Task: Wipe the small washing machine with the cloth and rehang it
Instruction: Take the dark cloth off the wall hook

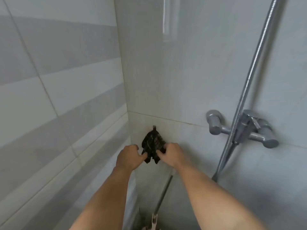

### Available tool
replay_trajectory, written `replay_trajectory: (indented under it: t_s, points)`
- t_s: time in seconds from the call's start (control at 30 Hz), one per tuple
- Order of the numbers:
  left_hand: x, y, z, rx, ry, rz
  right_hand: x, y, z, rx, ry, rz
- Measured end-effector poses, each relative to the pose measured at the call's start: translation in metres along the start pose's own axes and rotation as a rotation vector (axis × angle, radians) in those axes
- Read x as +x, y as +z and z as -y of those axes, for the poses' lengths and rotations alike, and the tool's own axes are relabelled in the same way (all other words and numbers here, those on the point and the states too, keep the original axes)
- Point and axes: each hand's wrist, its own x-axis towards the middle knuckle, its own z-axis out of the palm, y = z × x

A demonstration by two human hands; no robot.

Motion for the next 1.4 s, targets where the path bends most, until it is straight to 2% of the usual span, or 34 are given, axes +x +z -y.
replay_trajectory:
  t_s: [0.17,0.37,0.63,1.0,1.13,1.3,1.4]
  points:
    - [0.049,0.010,0.005,-0.112,-0.043,0.034,0.035,0.002,0.001,-0.007,0.075,-0.060]
    - [0.087,0.026,-0.002,-0.255,-0.026,0.123,0.050,0.002,0.001,-0.206,0.052,-0.115]
    - [0.099,0.040,-0.004,-0.404,-0.008,0.226,0.048,0.025,-0.006,0.042,0.065,-0.166]
    - [0.034,0.002,-0.014,-0.499,-0.028,0.206,0.004,0.017,0.003,0.320,0.076,-0.165]
    - [-0.012,-0.012,-0.027,-0.562,-0.018,0.254,-0.037,0.003,-0.001,0.476,0.155,-0.130]
    - [-0.073,-0.017,-0.053,-0.722,-0.051,0.329,-0.094,-0.018,-0.010,0.596,0.202,-0.170]
    - [-0.107,-0.011,-0.072,-0.670,-0.019,0.401,-0.136,-0.028,-0.025,0.593,0.211,-0.155]
